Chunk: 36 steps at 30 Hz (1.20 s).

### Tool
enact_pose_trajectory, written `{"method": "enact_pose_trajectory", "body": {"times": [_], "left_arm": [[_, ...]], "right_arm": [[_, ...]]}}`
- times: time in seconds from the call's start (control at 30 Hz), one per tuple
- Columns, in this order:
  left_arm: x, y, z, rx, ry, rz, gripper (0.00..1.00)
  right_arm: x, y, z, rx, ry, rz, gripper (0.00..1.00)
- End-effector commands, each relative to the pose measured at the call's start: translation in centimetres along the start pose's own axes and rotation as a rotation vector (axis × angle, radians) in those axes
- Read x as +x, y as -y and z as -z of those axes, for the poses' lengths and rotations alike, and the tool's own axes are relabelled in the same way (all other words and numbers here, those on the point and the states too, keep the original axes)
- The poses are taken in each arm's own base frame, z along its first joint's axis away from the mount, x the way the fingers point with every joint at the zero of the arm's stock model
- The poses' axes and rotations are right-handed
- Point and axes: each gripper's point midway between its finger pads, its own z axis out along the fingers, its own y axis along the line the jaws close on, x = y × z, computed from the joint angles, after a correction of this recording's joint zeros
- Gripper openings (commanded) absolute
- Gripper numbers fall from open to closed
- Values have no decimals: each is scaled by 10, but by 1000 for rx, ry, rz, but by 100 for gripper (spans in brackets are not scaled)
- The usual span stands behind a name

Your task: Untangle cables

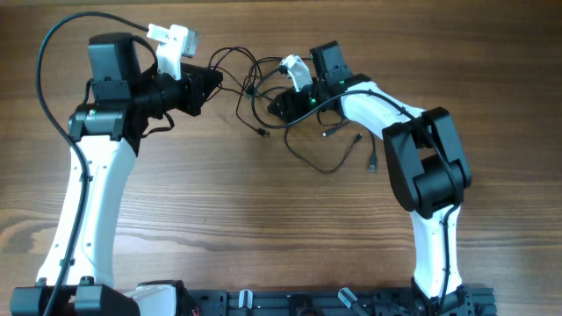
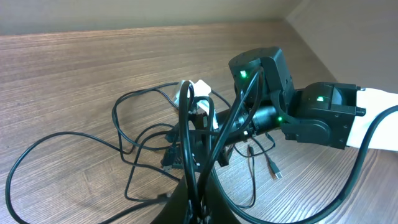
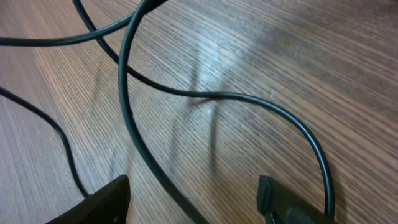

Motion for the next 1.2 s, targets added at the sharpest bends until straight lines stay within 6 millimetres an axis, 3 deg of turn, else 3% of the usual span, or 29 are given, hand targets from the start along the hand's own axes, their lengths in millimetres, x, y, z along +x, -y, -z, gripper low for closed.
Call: {"method": "enact_pose_trajectory", "body": {"times": [0.0,0.03,0.13,0.27,0.37,0.57,0.7,0.73,0.83,1.03,1.17], "left_arm": [[-4,4,5,-9,16,-4,4],[-4,4,5,-9,16,-4,4],[-4,4,5,-9,16,-4,4],[-4,2,5,-21,16,-4,4],[-3,-7,6,-73,13,-4,5],[-3,-21,5,-141,8,-48,6],[6,-31,-6,-145,-27,-35,6],[11,-35,-12,-143,-44,-22,5],[20,-44,-22,-141,-74,0,5],[55,-80,-50,-198,-185,71,5],[85,-100,-75,-194,-263,126,5]], "right_arm": [[1,-4,-6,-35,1,18,51],[2,-3,-6,-30,-1,13,34],[2,2,-6,-4,-2,-32,4],[-3,3,-1,-1,11,-126,5],[-19,-4,20,4,37,-129,5],[-66,-46,123,69,121,-98,5],[-87,-51,191,280,206,-64,4],[-91,-49,220,373,240,-64,4],[-90,-43,257,470,277,-83,4],[-82,-17,327,569,365,-189,4],[-86,-23,370,612,454,-186,4]]}}
